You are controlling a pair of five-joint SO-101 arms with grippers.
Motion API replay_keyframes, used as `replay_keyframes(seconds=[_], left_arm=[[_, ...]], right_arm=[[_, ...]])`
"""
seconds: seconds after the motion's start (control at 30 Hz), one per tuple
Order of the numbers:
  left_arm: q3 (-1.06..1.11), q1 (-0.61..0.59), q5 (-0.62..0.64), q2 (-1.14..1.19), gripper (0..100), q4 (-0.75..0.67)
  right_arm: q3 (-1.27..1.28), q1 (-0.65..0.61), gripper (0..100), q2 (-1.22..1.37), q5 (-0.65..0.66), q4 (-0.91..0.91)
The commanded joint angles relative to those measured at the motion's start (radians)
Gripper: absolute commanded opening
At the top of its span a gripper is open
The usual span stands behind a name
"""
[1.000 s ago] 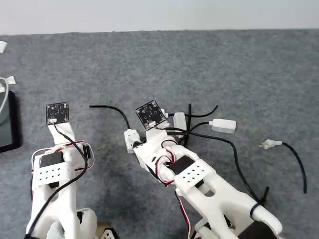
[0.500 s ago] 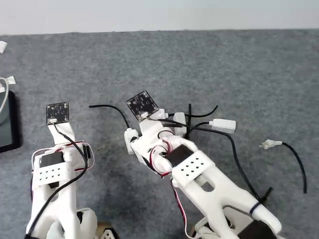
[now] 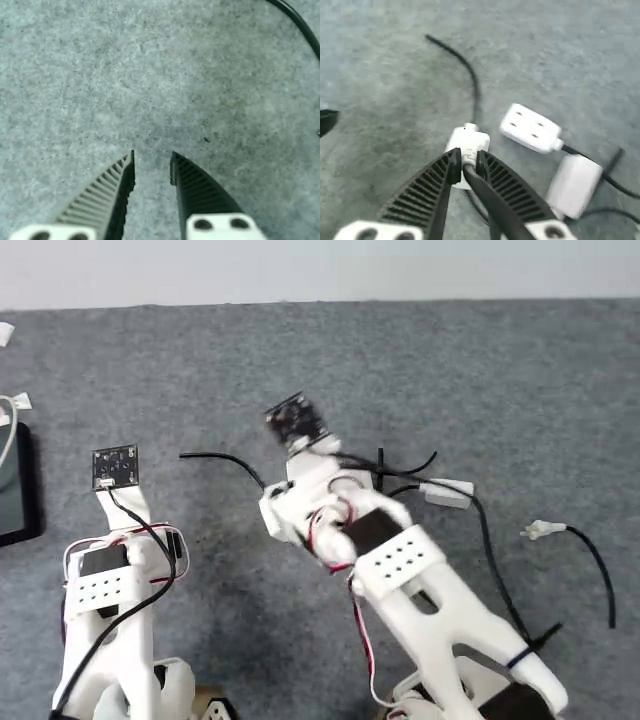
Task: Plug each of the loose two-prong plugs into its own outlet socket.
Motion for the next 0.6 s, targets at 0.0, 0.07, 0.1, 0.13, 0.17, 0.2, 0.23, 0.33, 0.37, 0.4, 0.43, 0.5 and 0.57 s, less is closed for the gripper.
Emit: replay_keyframes(seconds=[0.0, 0.07, 0.1, 0.13, 0.17, 0.2, 0.23, 0.33, 0.37, 0.4, 0.43, 0.5, 0.57], left_arm=[[-0.004, -0.003, -0.017, -0.012, 6, -0.028], [-0.002, -0.003, -0.017, -0.012, 6, -0.038], [0.001, -0.003, -0.015, -0.012, 6, -0.048], [0.010, -0.003, -0.015, -0.014, 6, -0.058], [0.019, -0.002, -0.015, -0.017, 6, -0.066], [0.021, -0.002, -0.015, -0.018, 6, -0.069], [0.022, -0.002, -0.015, -0.018, 6, -0.071], [0.022, -0.002, -0.015, -0.020, 6, -0.071], [0.022, -0.002, -0.015, -0.020, 6, -0.072], [0.022, -0.002, -0.015, -0.020, 6, -0.072], [0.022, -0.002, -0.015, -0.020, 6, -0.072], [0.022, -0.002, -0.015, -0.020, 6, -0.072], [0.022, -0.002, -0.015, -0.020, 6, -0.074]], right_arm=[[-0.072, 0.054, 0.8, -0.001, 0.006, 0.041], [-0.060, 0.054, 0.8, 0.012, 0.006, 0.030], [-0.058, 0.053, 0.8, 0.025, 0.005, 0.024], [-0.058, 0.051, 0.8, 0.042, 0.003, 0.019], [-0.060, 0.051, 0.8, 0.064, 0.003, 0.013], [-0.060, 0.051, 0.8, 0.087, 0.003, -0.005], [-0.060, 0.051, 0.8, 0.110, 0.003, -0.027], [-0.072, 0.047, 0.8, 0.170, -0.014, -0.054], [-0.083, 0.035, 0.8, 0.186, -0.020, -0.053], [-0.091, 0.024, 0.8, 0.193, -0.025, -0.050], [-0.092, 0.012, 0.8, 0.194, -0.025, -0.050], [-0.092, -0.015, 0.8, 0.194, -0.026, -0.051], [-0.092, -0.035, 0.8, 0.193, -0.026, -0.056]])
